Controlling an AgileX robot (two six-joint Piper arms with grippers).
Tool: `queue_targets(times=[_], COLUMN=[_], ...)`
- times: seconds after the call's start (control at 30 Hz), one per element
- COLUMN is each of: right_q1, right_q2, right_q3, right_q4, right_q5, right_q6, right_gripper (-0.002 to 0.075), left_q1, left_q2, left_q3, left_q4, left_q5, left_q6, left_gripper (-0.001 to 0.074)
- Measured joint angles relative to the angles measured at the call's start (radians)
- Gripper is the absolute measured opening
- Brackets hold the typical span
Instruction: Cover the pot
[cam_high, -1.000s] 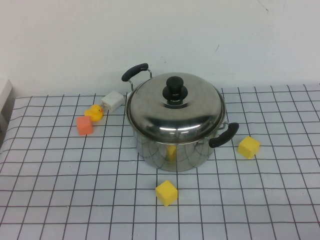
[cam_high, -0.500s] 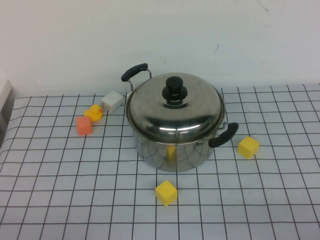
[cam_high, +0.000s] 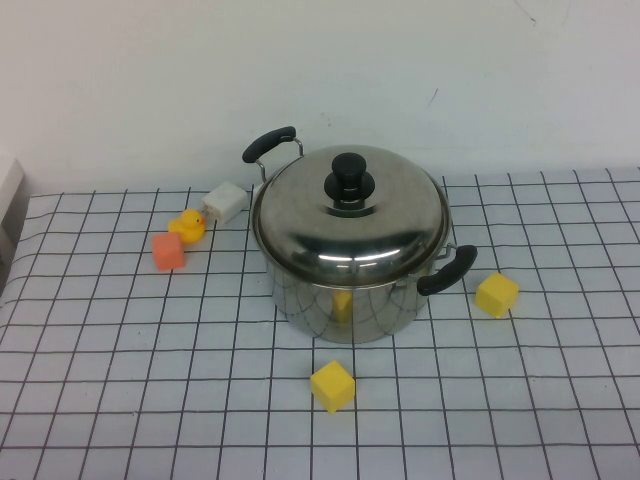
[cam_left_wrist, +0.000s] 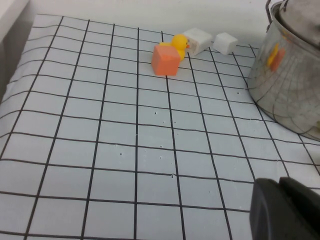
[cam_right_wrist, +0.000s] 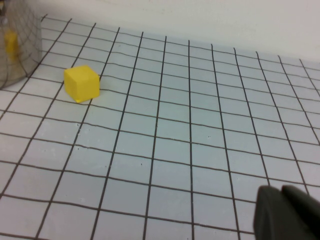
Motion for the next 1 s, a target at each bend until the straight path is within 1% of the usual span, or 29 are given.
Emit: queue_targets(times=[0.3, 0.37, 0.5, 0.57, 1.0], right_q1=[0.0, 0.0, 0.0, 0.0, 0.0], right_q2=[0.0, 0.0, 0.0, 0.0, 0.0], right_q3=[0.0, 0.0, 0.0, 0.0, 0.0], right_q4=[0.0, 0.0, 0.0, 0.0, 0.0], right_q5=[0.0, 0.0, 0.0, 0.0, 0.0], right_q6=[0.0, 0.0, 0.0, 0.0, 0.0], right_gripper=[0.0009, 0.0009, 0.0009, 0.0009, 0.0009], left_q1=[0.0, 0.0, 0.0, 0.0, 0.0], left_q2=[0.0, 0.0, -0.002, -0.002, -0.002], left_q3=[0.0, 0.0, 0.0, 0.0, 0.0], left_q4=[-0.021, -0.025, -0.031, -0.032, -0.044], left_q5=[0.0, 0.0, 0.0, 0.0, 0.0], left_q6=[0.002, 0.031, 0.166, 0.192, 0.21], left_gripper=[-0.0001, -0.0001, -0.0001, -0.0001, -0.0001])
